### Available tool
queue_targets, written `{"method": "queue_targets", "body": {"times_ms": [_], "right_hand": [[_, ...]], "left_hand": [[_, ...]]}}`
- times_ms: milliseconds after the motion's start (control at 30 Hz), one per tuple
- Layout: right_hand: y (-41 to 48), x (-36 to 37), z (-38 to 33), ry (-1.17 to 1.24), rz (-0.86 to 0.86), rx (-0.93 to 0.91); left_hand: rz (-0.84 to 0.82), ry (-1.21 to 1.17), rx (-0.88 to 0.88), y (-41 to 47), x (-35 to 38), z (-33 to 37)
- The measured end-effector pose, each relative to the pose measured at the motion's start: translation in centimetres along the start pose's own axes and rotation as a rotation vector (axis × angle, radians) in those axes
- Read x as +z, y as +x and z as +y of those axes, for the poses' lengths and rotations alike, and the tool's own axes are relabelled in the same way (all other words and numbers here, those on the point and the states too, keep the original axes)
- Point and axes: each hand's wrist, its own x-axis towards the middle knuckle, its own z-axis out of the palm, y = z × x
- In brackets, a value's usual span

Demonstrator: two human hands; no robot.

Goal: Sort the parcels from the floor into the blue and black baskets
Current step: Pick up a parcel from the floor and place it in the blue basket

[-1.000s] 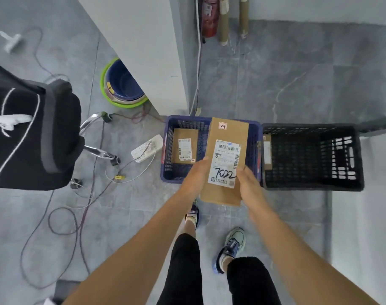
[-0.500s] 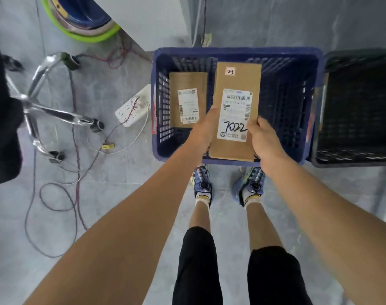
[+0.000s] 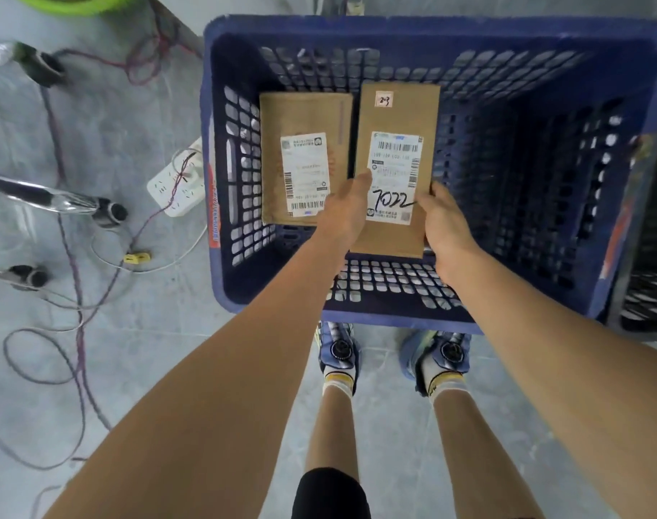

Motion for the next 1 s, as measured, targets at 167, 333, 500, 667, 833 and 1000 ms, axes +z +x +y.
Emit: {"method": "queue_targets", "body": {"times_ms": [167,333,500,667,833,1000], "right_hand": [[1.9,1.4,0.3,0.045,-0.039,0.024],[3.8,1.7,1.7,0.049,-0.071,0.083],[4.4,1.7,0.8,0.099,-0.061,0.149],[4.8,1.8,1.1,0.119,-0.081,0.125],[5.3,1.8,1.8,0.157,-0.105,0.107],[4.1,1.3,0.5,0.181,-0.129,0.133]], "left_hand": [[0.057,0.068,0.131,1.4,0.1,-0.8],[0.045,0.194,0.157,2.8,1.1,-1.6],[-0.031,0.162,0.168,3.3,1.9,-2.3],[-0.028,0.136,0.188,3.8,2.2,-3.2],[-0.01,0.153,0.195,3.7,2.8,-3.8],[-0.023,0.115,0.135,2.6,2.5,-2.5]]}}
